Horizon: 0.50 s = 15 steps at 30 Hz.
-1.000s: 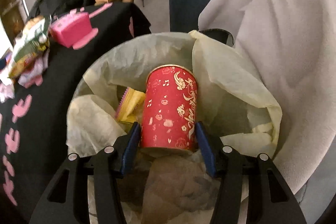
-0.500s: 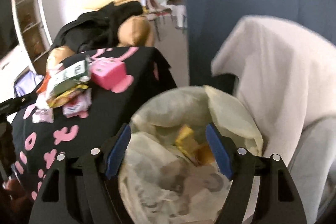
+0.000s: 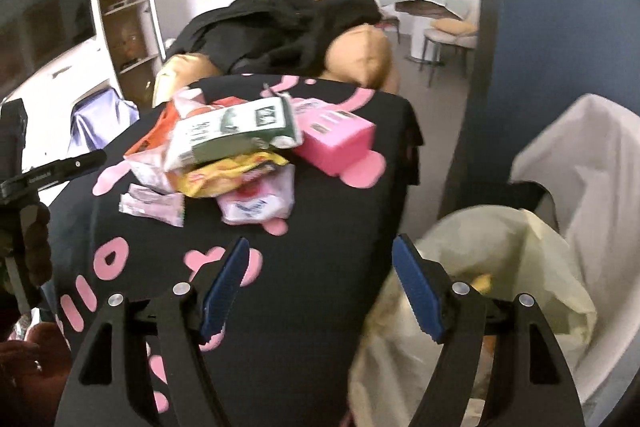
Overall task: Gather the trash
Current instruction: 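Grasp the green-white milk carton from the table with the left tool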
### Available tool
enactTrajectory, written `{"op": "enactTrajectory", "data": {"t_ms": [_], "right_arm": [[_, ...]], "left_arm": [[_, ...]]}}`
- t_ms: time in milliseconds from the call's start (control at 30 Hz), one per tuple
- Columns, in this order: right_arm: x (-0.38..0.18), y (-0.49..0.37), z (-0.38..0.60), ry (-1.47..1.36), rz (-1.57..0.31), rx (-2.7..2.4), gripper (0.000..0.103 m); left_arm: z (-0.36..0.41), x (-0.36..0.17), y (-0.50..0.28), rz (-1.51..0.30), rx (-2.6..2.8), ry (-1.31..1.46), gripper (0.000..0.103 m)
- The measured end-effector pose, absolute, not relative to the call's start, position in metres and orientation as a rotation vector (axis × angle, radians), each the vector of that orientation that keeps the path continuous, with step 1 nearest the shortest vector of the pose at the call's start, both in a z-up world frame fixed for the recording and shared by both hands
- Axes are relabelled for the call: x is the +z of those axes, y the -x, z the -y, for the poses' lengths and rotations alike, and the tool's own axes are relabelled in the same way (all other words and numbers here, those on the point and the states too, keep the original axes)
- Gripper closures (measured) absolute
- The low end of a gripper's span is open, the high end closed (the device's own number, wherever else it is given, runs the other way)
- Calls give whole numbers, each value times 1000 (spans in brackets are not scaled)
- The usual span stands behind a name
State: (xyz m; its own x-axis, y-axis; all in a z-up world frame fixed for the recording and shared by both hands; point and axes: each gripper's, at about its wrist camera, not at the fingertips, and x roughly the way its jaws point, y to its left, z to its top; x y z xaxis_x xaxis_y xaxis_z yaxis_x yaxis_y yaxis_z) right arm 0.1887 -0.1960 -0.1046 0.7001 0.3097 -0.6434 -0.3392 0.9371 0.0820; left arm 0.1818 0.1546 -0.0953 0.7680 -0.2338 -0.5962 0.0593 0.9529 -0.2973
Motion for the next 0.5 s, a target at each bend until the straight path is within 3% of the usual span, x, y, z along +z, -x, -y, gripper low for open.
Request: {"op": "enactTrajectory", "data": {"t_ms": [133, 367, 500], "right_arm": [[-105, -199, 176, 64, -700, 346, 33], [-98, -225, 171, 56, -693, 315, 33], [-104, -242, 180, 46, -719, 283, 33]], "left_arm": [[-151, -94, -191, -687, -232, 224, 49], [-78, -61, -241, -612, -495, -151, 44], [-43, -69, -280, -677, -546, -302, 44]]}}
